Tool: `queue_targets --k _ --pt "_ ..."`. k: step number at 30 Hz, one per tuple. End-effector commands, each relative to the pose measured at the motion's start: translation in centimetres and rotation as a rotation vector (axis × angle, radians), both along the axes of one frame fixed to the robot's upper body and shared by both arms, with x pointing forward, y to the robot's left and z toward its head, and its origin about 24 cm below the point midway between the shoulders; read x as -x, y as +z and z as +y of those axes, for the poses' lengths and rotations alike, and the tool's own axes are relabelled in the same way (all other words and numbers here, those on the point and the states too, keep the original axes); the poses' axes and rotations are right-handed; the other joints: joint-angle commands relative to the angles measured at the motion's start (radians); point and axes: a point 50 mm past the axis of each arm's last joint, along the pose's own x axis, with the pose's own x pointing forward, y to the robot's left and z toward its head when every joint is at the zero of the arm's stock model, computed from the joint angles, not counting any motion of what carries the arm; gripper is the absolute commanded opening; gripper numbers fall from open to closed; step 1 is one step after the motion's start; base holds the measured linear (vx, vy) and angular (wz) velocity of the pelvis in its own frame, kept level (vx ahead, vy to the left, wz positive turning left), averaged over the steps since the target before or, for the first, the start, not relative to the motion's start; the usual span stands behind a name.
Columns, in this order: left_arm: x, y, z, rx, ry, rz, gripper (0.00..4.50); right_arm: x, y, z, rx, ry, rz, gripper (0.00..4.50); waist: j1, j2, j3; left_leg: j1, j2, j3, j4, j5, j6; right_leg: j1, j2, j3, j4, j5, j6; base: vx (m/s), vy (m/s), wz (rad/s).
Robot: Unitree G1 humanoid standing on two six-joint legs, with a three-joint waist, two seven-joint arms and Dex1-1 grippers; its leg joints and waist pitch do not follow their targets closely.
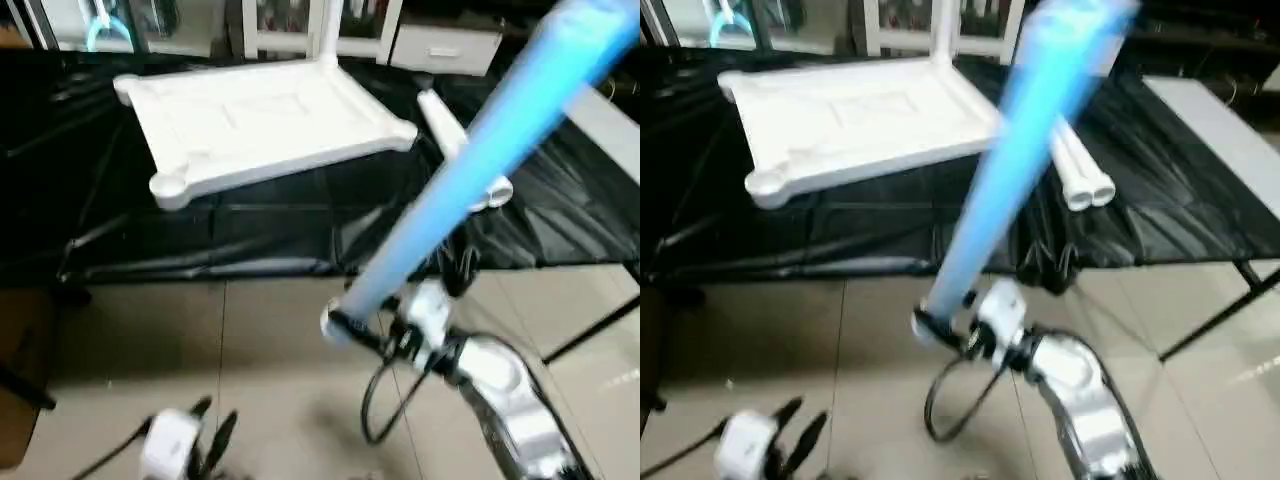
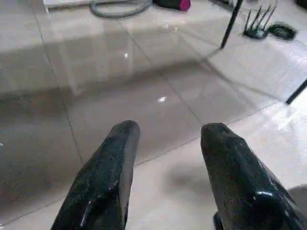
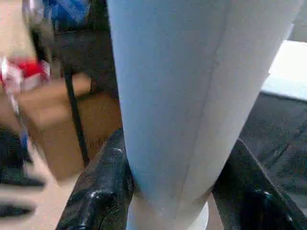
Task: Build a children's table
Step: Insert table leg to table base
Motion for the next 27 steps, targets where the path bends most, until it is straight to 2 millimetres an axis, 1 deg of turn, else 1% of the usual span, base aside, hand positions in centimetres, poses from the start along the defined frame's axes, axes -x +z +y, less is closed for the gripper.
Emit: queue_targets --k 1,2,3,4,5,6,7,8,9,10,11,12,13,14,15,16,17,18,19,20,21,22,23,25,27 --pt "-0.9 2.5 -0.1 0.031 -0.018 -0.102 2.39 -0.4 2.0 -0.5 -0.092 -0.042 0.006 1.84 0.005 0.027 -0.039 0.04 0.11 -0.066 -0.126 -0.346 -0.056 -0.002 -0.055 0.035 -0.052 -0.071 -0.193 0.0 0.0 0.0" --pt "-1.1 3.5 0.0 0.034 -0.019 -0.132 2.39 -0.5 2.6 -0.6 -0.12 -0.054 0.015 1.84 0.013 0.032 -0.038 0.045 0.112 -0.066 -0.127 -0.357 -0.074 0.0 -0.056 0.036 -0.053 -0.077 -0.189 0.0 0.0 0.0" --pt "-1.6 5.1 0.3 0.033 -0.023 -0.183 2.39 -0.5 3.5 -0.8 -0.166 -0.059 0.034 1.84 0.023 0.042 -0.037 0.044 0.109 -0.066 -0.13 -0.361 -0.084 -0.001 -0.054 0.035 -0.053 -0.09 -0.179 0.0 0.0 0.0" --pt "-2.0 6.0 0.6 0.029 -0.018 -0.207 2.39 -0.5 3.9 -1.0 -0.177 -0.059 0.035 1.84 0.024 0.034 -0.036 0.045 0.107 -0.063 -0.129 -0.363 -0.089 -0.003 -0.05 0.035 -0.055 -0.1 -0.17 0.0 0.0 0.0" --pt "-2.3 6.7 0.8 0.028 -0.013 -0.224 2.39 -0.5 4.2 -1.2 -0.181 -0.064 0.038 1.84 0.031 0.04 -0.029 0.048 0.102 -0.06 -0.133 -0.408 -0.108 -0.008 -0.049 0.036 -0.059 -0.165 -0.157 0.0 0.0 0.0" --pt "-2.8 7.5 1.0 0.032 0.0 -0.247 2.39 -0.5 4.5 -1.4 -0.181 -0.084 0.038 1.84 0.034 0.038 -0.028 0.05 0.098 -0.064 -0.132 -0.434 -0.122 -0.009 -0.051 0.037 -0.063 -0.23 -0.133 0.0 0.0 0.0" --pt "-4.3 8.9 1.3 0.049 0.045 -0.286 2.39 -0.9 4.8 -2.1 -0.165 -0.16 0.03 1.84 0.034 0.047 -0.037 0.054 0.094 -0.063 -0.128 -0.42 -0.137 -0.008 -0.051 0.037 -0.066 -0.236 -0.113 0.0 0.0 0.0" --pt "-6.1 10.5 1.4 0.065 0.095 -0.318 2.39 -1.4 4.9 -2.8 -0.133 -0.264 0.026 1.84 0.037 0.067 -0.035 0.052 0.093 -0.067 -0.132 -0.415 -0.154 -0.009 -0.051 0.038 -0.058 -0.231 -0.112 0.0 0.0 0.0" --pt "-6.2 10.6 1.4 0.066 0.099 -0.321 2.39 -1.5 4.9 -2.9 -0.13 -0.274 0.026 1.84 0.036 0.067 -0.043 0.063 0.086 -0.059 -0.126 -0.389 -0.175 -0.016 -0.04 0.034 -0.061 -0.205 -0.11 0.0 0.0 0.0" --pt "-7.8 12.0 1.0 0.067 0.125 -0.353 2.39 -1.8 4.9 -3.6 -0.092 -0.352 0.015 1.84 0.038 0.076 -0.047 0.059 0.083 -0.059 -0.124 -0.363 -0.184 -0.01 -0.04 0.034 -0.058 -0.173 -0.108 0.0 0.0 0.0" --pt "-8.7 12.9 0.8 0.065 0.139 -0.368 2.39 -1.9 4.9 -4.0 -0.068 -0.396 0.014 1.84 0.042 0.088 -0.046 0.056 0.081 -0.063 -0.123 -0.349 -0.187 -0.009 -0.042 0.033 -0.053 -0.162 -0.11 0.0 0.0 0.0" --pt "-10.0 13.5 0.4 0.077 0.185 -0.375 2.39 -1.8 4.7 -4.7 -0.034 -0.461 0.026 1.84 0.043 0.112 -0.046 0.05 0.075 -0.065 -0.12 -0.342 -0.185 -0.005 -0.044 0.034 -0.05 -0.155 -0.108 0.0 0.0 0.0" --pt "-10.0 13.5 0.4 0.077 0.185 -0.375 2.39 -1.8 4.7 -4.7 -0.034 -0.461 0.026 1.84 0.031 0.091 -0.05 0.047 0.075 -0.063 -0.118 -0.337 -0.181 0.003 -0.042 0.032 -0.054 -0.147 -0.104 0.0 0.0 0.0" --pt "-10.0 13.5 0.4 0.077 0.185 -0.375 2.39 -1.8 4.7 -4.7 -0.034 -0.461 0.026 1.84 0.032 0.081 -0.055 0.039 0.073 -0.069 -0.113 -0.321 -0.156 0.012 -0.047 0.034 -0.052 -0.151 -0.103 0.0 0.0 0.0" --pt "-10.0 13.5 0.4 0.077 0.185 -0.375 2.39 -1.8 4.7 -4.7 -0.034 -0.461 0.026 1.84 0.028 0.074 -0.065 0.029 0.072 -0.071 -0.103 -0.242 -0.116 0.022 -0.053 0.037 -0.045 -0.082 -0.114 0.0 0.0 0.0" --pt "-10.0 13.5 0.4 0.077 0.185 -0.375 2.39 -1.8 4.7 -4.7 -0.034 -0.461 0.026 1.84 0.024 0.077 -0.066 0.017 0.071 -0.075 -0.101 -0.2 -0.094 0.029 -0.057 0.037 -0.04 -0.046 -0.123 0.0 0.0 0.0" --pt "-10.0 13.5 0.4 0.077 0.185 -0.375 2.39 -1.8 4.7 -4.7 -0.034 -0.461 0.026 1.84 0.019 0.086 -0.071 0.008 0.069 -0.078 -0.097 -0.153 -0.059 0.036 -0.059 0.031 -0.035 -0.006 -0.138 0.024 -0.034 -0.2" --pt "-10.0 13.5 0.4 0.077 0.185 -0.375 2.39 -1.8 4.7 -4.7 -0.034 -0.461 0.026 1.84 0.017 0.093 -0.072 0.012 0.068 -0.082 -0.094 -0.149 -0.039 0.033 -0.057 0.029 -0.038 -0.002 -0.154 0.022 -0.055 -0.13" --pt "-10.0 13.5 0.4 0.077 0.185 -0.375 2.39 -1.8 4.7 -4.7 -0.034 -0.461 0.026 1.84 0.017 0.094 -0.073 0.017 0.068 -0.081 -0.091 -0.153 -0.032 0.029 -0.055 0.03 -0.04 -0.003 -0.163 0.022 -0.055 -0.13" --pt "-10.0 13.5 0.4 0.077 0.185 -0.375 2.39 -1.8 4.7 -4.7 -0.034 -0.461 0.026 1.84 0.017 0.096 -0.073 0.02 0.07 -0.081 -0.089 -0.16 -0.023 0.028 -0.054 0.032 -0.043 -0.006 -0.184 0.023 -0.055 -0.02" --pt "-10.0 13.5 0.4 0.077 0.185 -0.375 2.39 -1.8 4.7 -4.7 -0.034 -0.461 0.026 1.84 0.019 0.094 -0.072 0.022 0.07 -0.078 -0.088 -0.165 -0.016 0.027 -0.051 0.033 -0.046 -0.01 -0.198 0.0 0.0 0.0" --pt "-10.0 13.5 0.4 0.077 0.185 -0.375 2.39 -1.8 4.7 -4.7 -0.034 -0.461 0.026 1.84 0.019 0.094 -0.072 0.022 0.071 -0.078 -0.089 -0.168 -0.013 0.027 -0.05 0.033 -0.046 -0.018 -0.202 0.0 0.0 0.0" --pt "-10.0 13.5 0.4 0.077 0.185 -0.375 2.39 -1.8 4.7 -4.7 -0.034 -0.461 0.026 1.84 0.021 0.095 -0.07 0.024 0.072 -0.078 -0.091 -0.179 -0.01 0.026 -0.049 0.032 -0.049 -0.044 -0.206 0.0 0.0 0.0" --pt "-10.0 13.5 0.4 0.077 0.185 -0.375 2.39 -1.8 4.7 -4.7 -0.034 -0.461 0.026 1.84 0.025 0.098 -0.069 0.028 0.075 -0.077 -0.092 -0.192 -0.014 0.023 -0.046 0.032 -0.051 -0.079 -0.205 0.0 0.0 0.0" --pt "-10.0 13.5 0.4 0.077 0.185 -0.375 2.39 -1.8 4.7 -4.7 -0.034 -0.461 0.026 1.84 0.026 0.102 -0.069 0.03 0.075 -0.078 -0.096 -0.213 -0.031 0.02 -0.043 0.03 -0.052 -0.105 -0.197 0.0 0.0 0.0"
